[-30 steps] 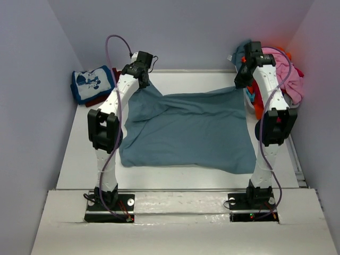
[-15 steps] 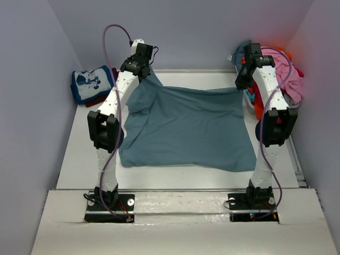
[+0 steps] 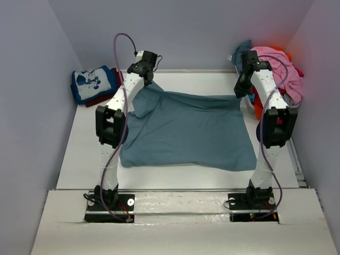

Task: Fold and stack the t-shirts
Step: Fold the flattened tshirt in 1/3 of the way

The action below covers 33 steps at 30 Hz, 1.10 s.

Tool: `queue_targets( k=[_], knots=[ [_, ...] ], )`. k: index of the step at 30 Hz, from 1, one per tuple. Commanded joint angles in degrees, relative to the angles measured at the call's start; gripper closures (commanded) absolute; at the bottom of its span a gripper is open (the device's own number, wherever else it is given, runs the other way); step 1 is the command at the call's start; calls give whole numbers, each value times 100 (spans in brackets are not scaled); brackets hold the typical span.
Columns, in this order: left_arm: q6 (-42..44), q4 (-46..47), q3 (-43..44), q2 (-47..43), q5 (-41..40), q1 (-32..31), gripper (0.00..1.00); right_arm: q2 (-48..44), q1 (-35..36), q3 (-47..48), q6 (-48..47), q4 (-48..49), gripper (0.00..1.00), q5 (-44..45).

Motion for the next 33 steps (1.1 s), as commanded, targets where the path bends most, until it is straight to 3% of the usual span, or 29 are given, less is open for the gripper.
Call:
queue_targets(
  k=[1,7,22,33],
  knots=[
    [-135,21,-601,-473,-67,10,94,-443,-39,-63,-24,255,93,128],
    [-92,136,-1094,-817,-58,10,94,-469,-39,7,-33,282,93,49],
    [-56,57,-1059,-808,74,10,94,198,-39,1201,-130,-35,93,-22],
    [-188,-242,-1305,-949,478,10,94,-188,-39,473,-121,62,93,-101]
  ],
)
